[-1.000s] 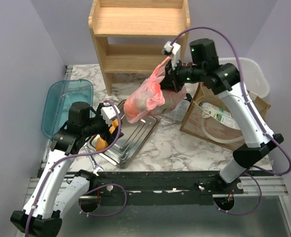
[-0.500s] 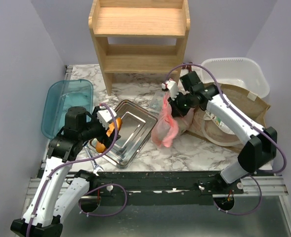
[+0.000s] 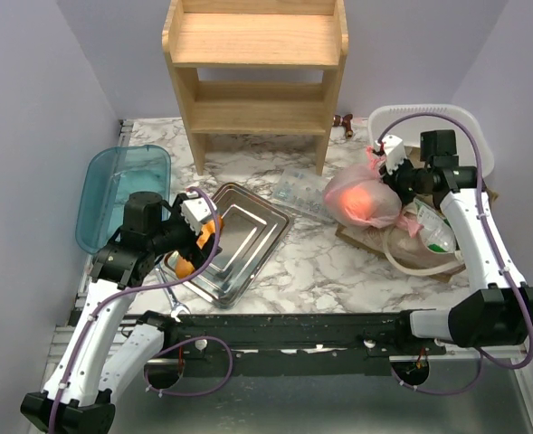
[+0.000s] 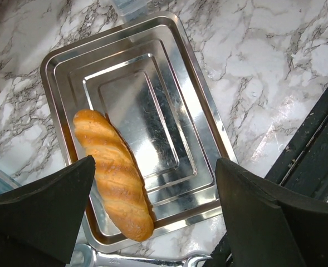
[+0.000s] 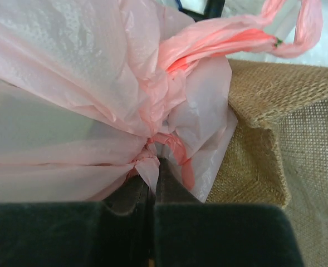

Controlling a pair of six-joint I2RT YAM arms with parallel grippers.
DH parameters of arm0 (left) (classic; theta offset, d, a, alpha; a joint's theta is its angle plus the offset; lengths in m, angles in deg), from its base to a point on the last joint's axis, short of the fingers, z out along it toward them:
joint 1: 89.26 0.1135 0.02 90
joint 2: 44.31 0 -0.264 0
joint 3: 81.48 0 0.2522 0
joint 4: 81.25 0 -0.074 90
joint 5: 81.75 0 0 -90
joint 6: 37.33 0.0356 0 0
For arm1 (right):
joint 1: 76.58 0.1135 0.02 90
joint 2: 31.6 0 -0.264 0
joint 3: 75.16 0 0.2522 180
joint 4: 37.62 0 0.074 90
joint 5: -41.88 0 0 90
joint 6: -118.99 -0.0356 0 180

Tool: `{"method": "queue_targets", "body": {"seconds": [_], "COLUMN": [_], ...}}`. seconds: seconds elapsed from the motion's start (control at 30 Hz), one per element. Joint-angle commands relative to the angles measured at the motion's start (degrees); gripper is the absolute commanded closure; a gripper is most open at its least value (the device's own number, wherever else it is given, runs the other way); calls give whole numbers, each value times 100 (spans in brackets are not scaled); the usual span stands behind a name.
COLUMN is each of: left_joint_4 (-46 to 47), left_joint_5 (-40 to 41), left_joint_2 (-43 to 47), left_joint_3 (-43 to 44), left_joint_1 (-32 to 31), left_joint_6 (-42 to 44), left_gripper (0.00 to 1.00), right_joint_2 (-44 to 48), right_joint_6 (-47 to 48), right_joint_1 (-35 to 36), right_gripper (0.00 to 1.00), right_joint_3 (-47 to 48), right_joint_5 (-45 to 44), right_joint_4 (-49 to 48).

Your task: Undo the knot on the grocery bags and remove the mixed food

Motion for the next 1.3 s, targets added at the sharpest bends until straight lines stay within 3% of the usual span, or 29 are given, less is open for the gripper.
{"method": "queue_targets", "body": {"seconds": [0.0, 0.33, 0.47, 0.6, 0.77, 0.97, 1.27], "left_joint_4": [-9, -106, -84, -94, -244, -313, -175], "left_joint_5": [-150, -158, -203, -395, -991, -801, -634], "left_joint_2": [-72, 87, 152, 136, 102, -123, -361], "left_joint_3": [67, -83, -267, -315, -162, -40, 97], "left_joint_1": [39, 39, 39, 39, 31, 31, 31], "left_joint_6": [247, 518, 570, 625, 659, 815, 654], "left_gripper": [10, 10, 10, 10, 11, 11, 10], "right_joint_2": [206, 329, 23, -234, -95, 291, 518], "right_joint_6": [845, 1940, 2115, 1875, 1244, -97, -804], "right_joint_1": [-341, -1592, -2010, -1942, -1183, 538, 2549], "right_gripper": [99, 99, 99, 99, 99, 99, 99], "right_joint_3": [-411, -635, -53, 807, 1103, 816, -235], "right_joint_5": [-585, -625, -391, 583, 1435, 1316, 1173], "right_joint_4": [478, 885, 1214, 1893, 2322, 1407, 173]}}
